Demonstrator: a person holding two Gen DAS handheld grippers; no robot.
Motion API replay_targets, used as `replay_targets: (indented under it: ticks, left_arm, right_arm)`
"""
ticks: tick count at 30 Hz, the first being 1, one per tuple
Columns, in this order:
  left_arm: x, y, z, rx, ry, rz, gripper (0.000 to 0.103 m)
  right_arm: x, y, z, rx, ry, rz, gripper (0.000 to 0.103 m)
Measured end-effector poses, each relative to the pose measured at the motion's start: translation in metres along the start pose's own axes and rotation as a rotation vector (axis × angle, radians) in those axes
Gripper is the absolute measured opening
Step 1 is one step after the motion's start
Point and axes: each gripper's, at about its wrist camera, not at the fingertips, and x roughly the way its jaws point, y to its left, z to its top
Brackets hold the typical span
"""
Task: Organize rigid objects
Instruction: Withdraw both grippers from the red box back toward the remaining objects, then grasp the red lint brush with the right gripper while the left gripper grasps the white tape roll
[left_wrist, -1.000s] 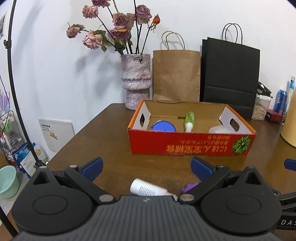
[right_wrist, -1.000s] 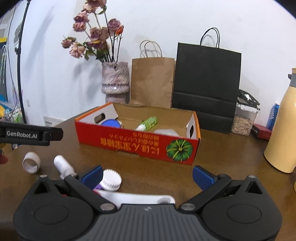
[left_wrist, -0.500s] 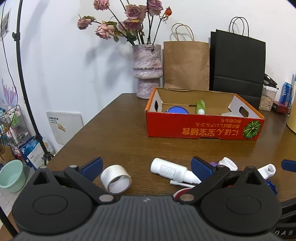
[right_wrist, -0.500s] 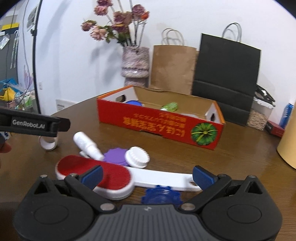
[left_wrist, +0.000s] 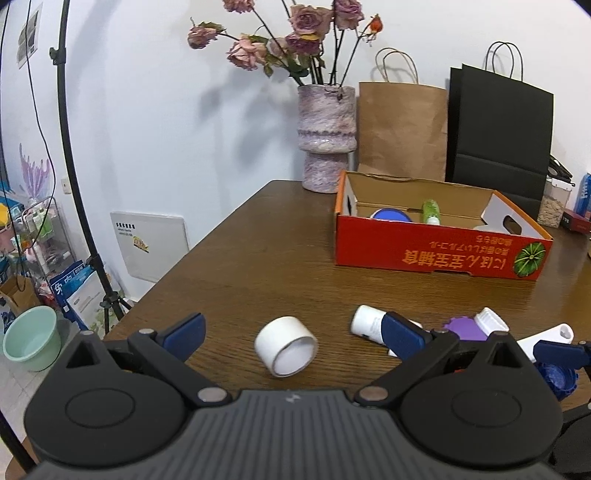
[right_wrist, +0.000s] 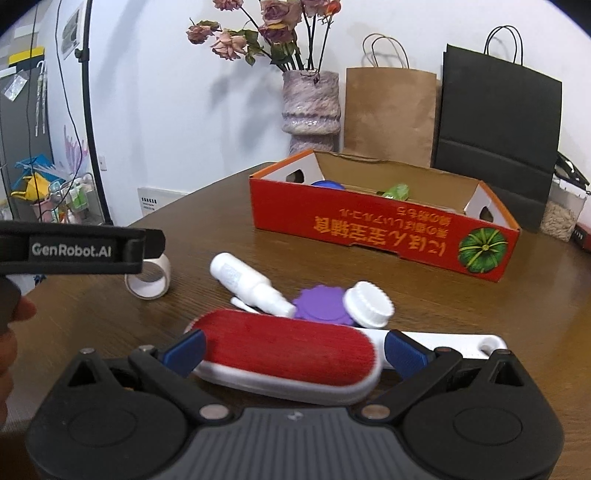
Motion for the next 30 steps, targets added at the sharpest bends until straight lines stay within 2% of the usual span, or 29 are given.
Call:
replay_targets:
  ticks: [7,11,15,17,22,30]
  left_arm:
    - [0.002,0.011,-0.001,-0.016,0.003,0.0,0.103]
    - [0.003,0.014,-0.002,-0.021,0.006,-0.002,0.103]
    - [0.004,0.011,-0.003,-0.017,0.008,-0.004,0.103]
    - [0.004,0.01,-0.003,-0.017,0.009,-0.005,0.103]
    - [0.005,0.005,-0.004,-0.01,0.013,-0.007,0.103]
    - [0.003,0.0,-0.001,0.0,0.003,0.0,0.103]
  right_arm:
    - [0.015,0.015,0.002,0.0,0.019,-0.035,0.103]
    - [0.015,0.014,0.001,-0.019,0.02,-0.025,0.103]
    - [0.012,0.012,-0.003,-0.073,0.026,-0.003,0.103]
    - [0.013,0.013,-0.007,-0.128,0.037,-0.028,0.103]
    - [0.007,0.003,-0.007,-0.104,0.02,-0.005,0.099]
    - [0.003,-0.016,0.007,-0.134,-0.01,0.012,0.103]
